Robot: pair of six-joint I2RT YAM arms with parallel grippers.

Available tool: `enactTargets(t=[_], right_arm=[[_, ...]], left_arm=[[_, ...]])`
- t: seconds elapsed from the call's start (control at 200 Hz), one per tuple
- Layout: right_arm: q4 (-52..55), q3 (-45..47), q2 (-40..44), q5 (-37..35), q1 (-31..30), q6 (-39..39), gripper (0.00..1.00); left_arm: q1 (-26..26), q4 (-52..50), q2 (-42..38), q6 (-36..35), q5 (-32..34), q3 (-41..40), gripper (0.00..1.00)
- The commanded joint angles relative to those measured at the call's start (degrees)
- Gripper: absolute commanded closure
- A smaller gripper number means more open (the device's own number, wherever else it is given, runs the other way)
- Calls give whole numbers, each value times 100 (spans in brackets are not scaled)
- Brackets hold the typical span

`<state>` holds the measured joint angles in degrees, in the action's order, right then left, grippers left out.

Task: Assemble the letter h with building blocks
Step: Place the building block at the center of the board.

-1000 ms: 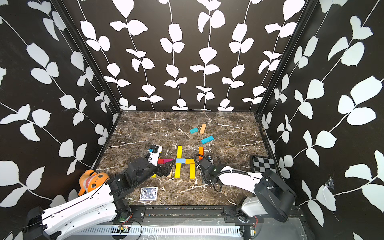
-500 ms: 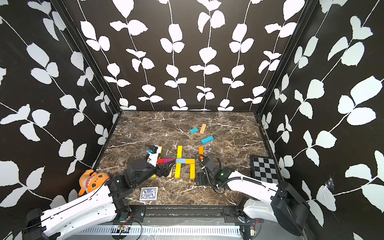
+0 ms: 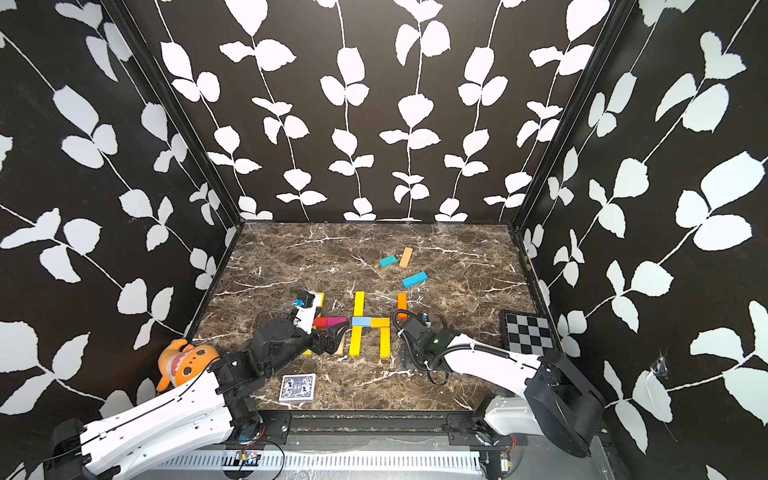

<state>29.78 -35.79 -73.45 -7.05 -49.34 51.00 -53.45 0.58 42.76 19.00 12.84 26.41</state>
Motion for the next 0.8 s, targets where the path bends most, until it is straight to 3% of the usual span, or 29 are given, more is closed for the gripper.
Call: enactTargets(t=[0.0,0.155,0.315,0.535,0.795], right_arm=[[312,-184,131,-648,51,113,14],[318,-272,-6,-427,187,725,11],[214,-319,105,-393,188,1889,11],[1064,-666,-93,-687,188,3138,10],[641,-649,-618,-535,221,3549,10]], left_arm=[[37,51,-99,-45,-25,-66,1],[41,65,-85,-97,-10,-51,1],[45,38,-69,-212,-108,25,1],[45,60,-192,-181,-308,-31,1],[45,65,-391,-172,-404,-104,1]])
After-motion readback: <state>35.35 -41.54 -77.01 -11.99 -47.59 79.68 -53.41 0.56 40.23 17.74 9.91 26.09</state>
